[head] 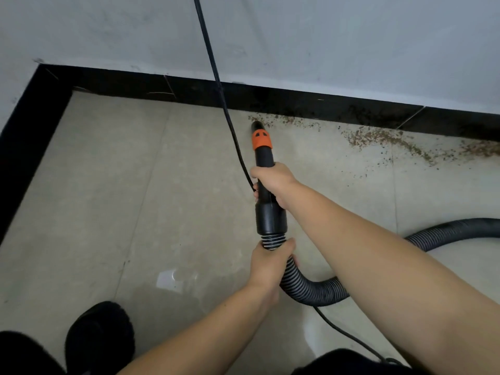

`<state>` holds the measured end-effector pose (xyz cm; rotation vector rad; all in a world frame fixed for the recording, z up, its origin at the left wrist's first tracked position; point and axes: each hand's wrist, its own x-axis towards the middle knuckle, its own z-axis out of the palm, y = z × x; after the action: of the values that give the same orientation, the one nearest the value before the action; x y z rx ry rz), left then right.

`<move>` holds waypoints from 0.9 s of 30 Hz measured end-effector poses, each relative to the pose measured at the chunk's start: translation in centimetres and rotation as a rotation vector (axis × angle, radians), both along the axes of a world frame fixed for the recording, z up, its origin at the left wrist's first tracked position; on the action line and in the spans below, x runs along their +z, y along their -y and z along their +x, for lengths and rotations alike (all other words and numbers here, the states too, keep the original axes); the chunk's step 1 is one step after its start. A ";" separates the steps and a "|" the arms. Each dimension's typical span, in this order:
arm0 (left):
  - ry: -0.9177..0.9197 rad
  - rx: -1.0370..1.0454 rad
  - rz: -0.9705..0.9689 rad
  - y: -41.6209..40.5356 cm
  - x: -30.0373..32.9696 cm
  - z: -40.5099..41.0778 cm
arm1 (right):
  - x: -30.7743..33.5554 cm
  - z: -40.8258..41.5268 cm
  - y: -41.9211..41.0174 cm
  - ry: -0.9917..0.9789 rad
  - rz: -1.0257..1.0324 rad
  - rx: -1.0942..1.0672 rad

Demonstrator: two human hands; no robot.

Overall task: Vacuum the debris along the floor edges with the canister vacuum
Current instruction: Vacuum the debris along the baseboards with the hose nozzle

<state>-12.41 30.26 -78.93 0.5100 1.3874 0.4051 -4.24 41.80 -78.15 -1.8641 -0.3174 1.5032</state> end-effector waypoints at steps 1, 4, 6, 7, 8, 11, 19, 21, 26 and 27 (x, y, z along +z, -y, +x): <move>-0.008 -0.041 0.013 0.0 0.0 0.0 | 0.0 0.4 0.2 0.001 -0.002 -0.039; -0.009 -0.153 0.027 0.2 -0.1 0.5 | -0.4 2.3 1.5 0.021 -0.012 -0.163; -0.005 -0.228 0.028 0.3 -0.1 1.2 | -0.6 3.8 2.5 0.035 -0.022 -0.245; -0.004 -0.260 0.031 0.4 -0.1 1.6 | -0.6 4.6 2.9 0.044 -0.029 -0.281; -0.002 -0.290 0.032 0.4 -0.1 2.0 | -0.7 5.3 3.2 0.051 -0.038 -0.310; 0.012 -0.334 0.025 0.3 0.1 3.3 | -0.5 7.0 3.7 0.055 -0.055 -0.347; 0.054 -0.178 -0.039 -0.6 0.6 3.6 | 0.2 5.7 0.8 0.053 -0.047 -0.139; 0.054 -0.148 -0.049 -0.9 0.4 3.1 | 0.2 4.7 0.1 0.059 -0.051 -0.085; 0.064 -0.055 -0.076 -0.9 0.4 1.5 | -0.1 2.2 -0.8 0.040 -0.062 0.031; 0.063 -0.032 -0.081 -0.9 0.5 1.1 | -0.1 1.6 -1.0 0.032 -0.060 0.052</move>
<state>-11.26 31.17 -78.44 0.4486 1.3276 0.3347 -2.65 42.83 -78.25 -1.9423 -0.3410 1.5345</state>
